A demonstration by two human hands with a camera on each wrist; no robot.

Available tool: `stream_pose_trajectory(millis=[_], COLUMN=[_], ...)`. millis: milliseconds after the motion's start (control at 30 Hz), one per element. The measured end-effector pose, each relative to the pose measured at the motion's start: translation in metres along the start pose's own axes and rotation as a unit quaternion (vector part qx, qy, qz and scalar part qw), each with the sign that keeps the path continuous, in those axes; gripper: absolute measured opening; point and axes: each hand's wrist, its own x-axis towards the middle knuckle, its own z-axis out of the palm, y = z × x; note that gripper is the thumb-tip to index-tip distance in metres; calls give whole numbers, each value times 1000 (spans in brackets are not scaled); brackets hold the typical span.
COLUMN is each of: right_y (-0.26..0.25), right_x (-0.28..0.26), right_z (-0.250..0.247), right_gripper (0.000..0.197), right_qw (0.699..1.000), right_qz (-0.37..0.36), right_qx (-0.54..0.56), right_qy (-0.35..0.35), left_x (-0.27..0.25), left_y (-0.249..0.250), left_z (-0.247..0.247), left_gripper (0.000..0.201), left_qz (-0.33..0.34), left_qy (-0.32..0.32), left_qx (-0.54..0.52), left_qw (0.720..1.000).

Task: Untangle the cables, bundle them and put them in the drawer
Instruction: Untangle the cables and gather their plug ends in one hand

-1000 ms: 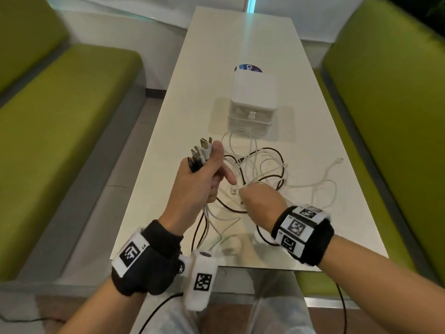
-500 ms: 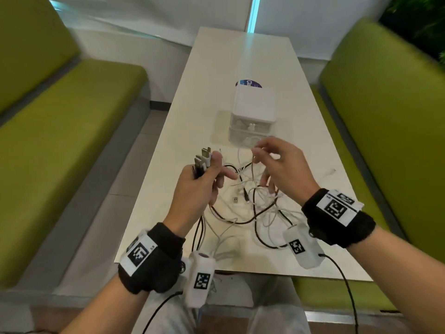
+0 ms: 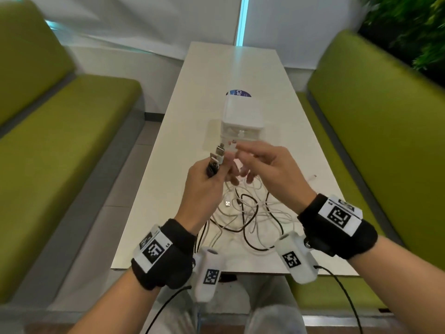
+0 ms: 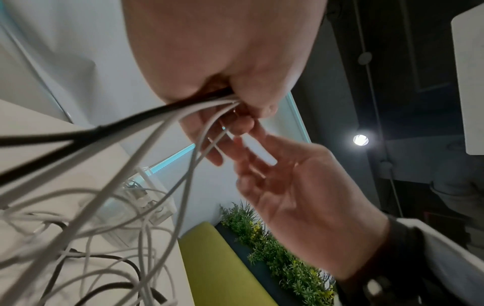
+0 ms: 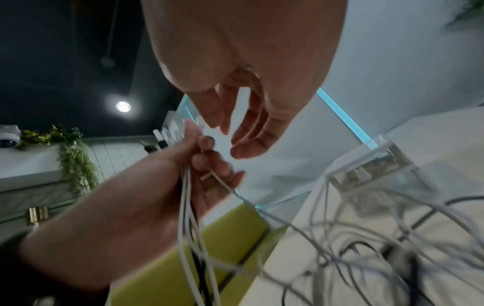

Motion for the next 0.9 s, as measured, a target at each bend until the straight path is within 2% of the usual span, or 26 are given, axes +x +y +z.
stream_pose_trajectory(millis=[33,100,200,267,433,533,633,700,800,900], right_y=[5,15,35,47,62,72,73,68,58,49], right_x=[-5,-14,-20,-19,-12,-2,7,10,11,5], right_z=[3,11,23,28,30,25,18,16,16,16], right_gripper=[24,16,41,47,70,63,61,63,67,79], right_qw=[998,984,953,928,908,888,890,896,921,934], right_qz=[33,73,46,11,-1,25,53,49,48,33], right_qx=[1,-67,-206,-287,-339,-380,-391,-387,-340,-320], right_qy=[-44,-145,-218,-238,-248,-259,-228,-213,-185,-157], left_x=[-2,-6,-13,-18,-29,-34,-34,-31,-26,-24], left_y=[2,7,15,19,35,56,76,79,63,32], left_z=[-1,-2,-5,-8,-23,-33,-40,-38,-26,-17], left_gripper=[54,46,43,45,52,52,53,54,63,56], left_qz=[-1,-5,-7,-1,19,51,69,65,72,69], left_qy=[6,18,12,-16,-78,-106,-95,-72,-55,-2], left_qx=[-22,-53,-89,-99,-154,-246,-297,-256,-130,-25], left_qw=[1000,998,996,995,985,962,948,962,987,997])
